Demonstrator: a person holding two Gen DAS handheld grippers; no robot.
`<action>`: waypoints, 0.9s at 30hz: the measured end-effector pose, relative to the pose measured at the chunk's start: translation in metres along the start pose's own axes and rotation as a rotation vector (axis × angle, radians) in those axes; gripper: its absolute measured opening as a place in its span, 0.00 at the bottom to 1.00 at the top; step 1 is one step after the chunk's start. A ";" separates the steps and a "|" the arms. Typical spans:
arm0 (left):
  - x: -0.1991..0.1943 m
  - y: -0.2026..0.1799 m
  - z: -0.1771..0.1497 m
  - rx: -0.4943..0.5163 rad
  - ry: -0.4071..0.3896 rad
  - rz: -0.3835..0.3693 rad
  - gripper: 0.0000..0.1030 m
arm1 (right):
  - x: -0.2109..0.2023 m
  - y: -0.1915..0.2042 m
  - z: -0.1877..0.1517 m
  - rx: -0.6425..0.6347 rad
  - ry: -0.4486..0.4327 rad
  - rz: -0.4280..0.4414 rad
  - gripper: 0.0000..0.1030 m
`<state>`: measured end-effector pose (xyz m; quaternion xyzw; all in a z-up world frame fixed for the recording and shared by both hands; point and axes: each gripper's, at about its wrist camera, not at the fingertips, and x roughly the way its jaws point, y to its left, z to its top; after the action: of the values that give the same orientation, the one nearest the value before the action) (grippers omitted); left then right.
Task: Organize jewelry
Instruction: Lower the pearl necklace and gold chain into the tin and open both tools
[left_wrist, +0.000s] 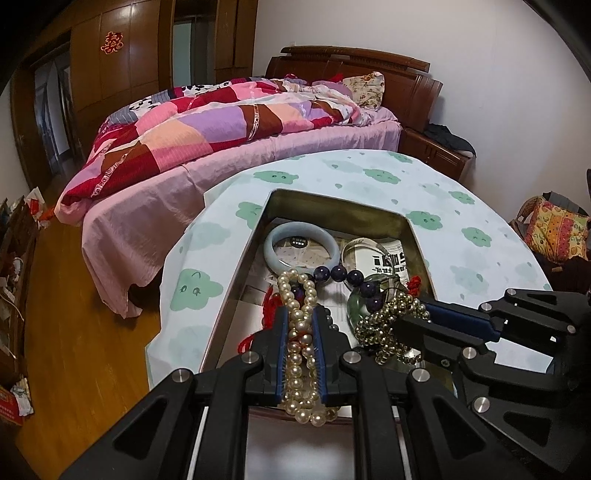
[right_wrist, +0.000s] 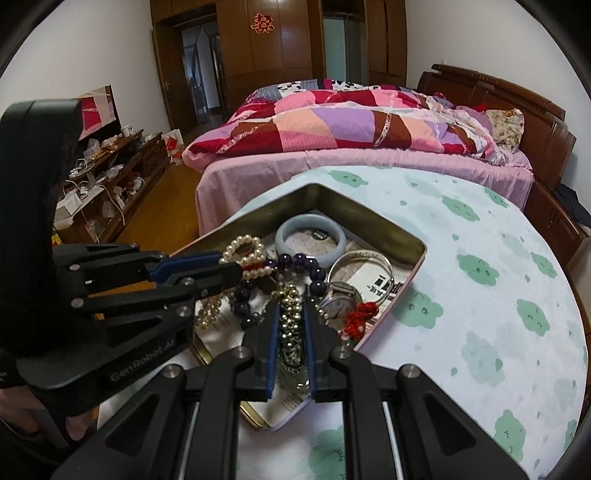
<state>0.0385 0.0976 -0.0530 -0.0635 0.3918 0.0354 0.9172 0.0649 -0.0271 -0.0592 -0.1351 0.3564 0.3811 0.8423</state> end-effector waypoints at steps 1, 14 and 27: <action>0.001 0.001 0.000 -0.001 0.002 0.001 0.12 | 0.000 0.000 -0.001 0.001 0.001 0.000 0.14; 0.010 0.003 -0.004 -0.007 0.027 0.003 0.12 | 0.012 0.000 -0.006 -0.001 0.035 0.003 0.14; 0.011 0.000 -0.006 0.010 0.024 0.001 0.12 | 0.017 0.000 -0.011 -0.002 0.062 0.002 0.15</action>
<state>0.0420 0.0968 -0.0647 -0.0588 0.4030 0.0332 0.9127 0.0673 -0.0226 -0.0789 -0.1473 0.3822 0.3780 0.8303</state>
